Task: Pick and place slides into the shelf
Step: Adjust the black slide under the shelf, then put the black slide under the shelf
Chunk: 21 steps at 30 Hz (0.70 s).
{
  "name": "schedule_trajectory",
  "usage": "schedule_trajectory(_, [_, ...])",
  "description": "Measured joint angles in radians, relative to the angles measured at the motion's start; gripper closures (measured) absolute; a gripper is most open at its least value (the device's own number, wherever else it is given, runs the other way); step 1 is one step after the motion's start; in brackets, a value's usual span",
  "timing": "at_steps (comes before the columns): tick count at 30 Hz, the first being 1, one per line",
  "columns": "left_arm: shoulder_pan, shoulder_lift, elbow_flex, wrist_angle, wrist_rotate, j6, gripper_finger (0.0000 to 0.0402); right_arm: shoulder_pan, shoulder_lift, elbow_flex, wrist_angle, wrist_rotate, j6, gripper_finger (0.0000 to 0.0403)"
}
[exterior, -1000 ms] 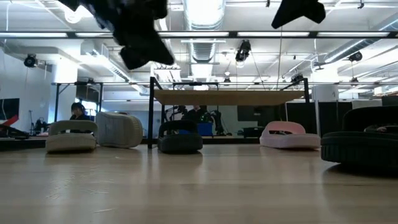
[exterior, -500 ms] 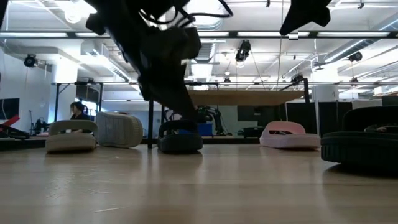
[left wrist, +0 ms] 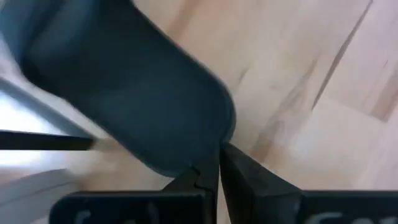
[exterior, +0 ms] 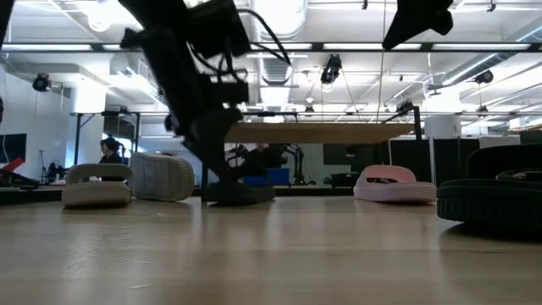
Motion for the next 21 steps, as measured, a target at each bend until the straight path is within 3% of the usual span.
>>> schedule_trajectory(5, [-0.051,-0.153,0.0,0.031,0.038,0.016,0.0402,0.002,-0.002,0.0,-0.066,-0.1,0.039,0.0394])
schedule_trajectory(9, [-0.093,-0.278,-0.005,0.082,0.21,0.107,0.0402,0.007,0.023,-0.029,-0.149,-0.269,0.064,0.0394])
schedule_trajectory(12, [-0.108,-0.353,-0.011,0.102,0.339,0.106,0.0401,0.054,0.065,-0.069,-0.167,-0.305,0.064,0.0389])
schedule_trajectory(16, [-0.127,-0.428,-0.013,0.031,0.361,0.096,0.0402,0.125,0.18,-0.061,-0.249,-0.365,0.088,0.0348])
schedule_trajectory(21, [-0.136,-0.511,-0.027,-0.139,0.334,0.12,0.0402,0.23,0.373,0.051,-0.404,-0.395,0.312,0.0263])
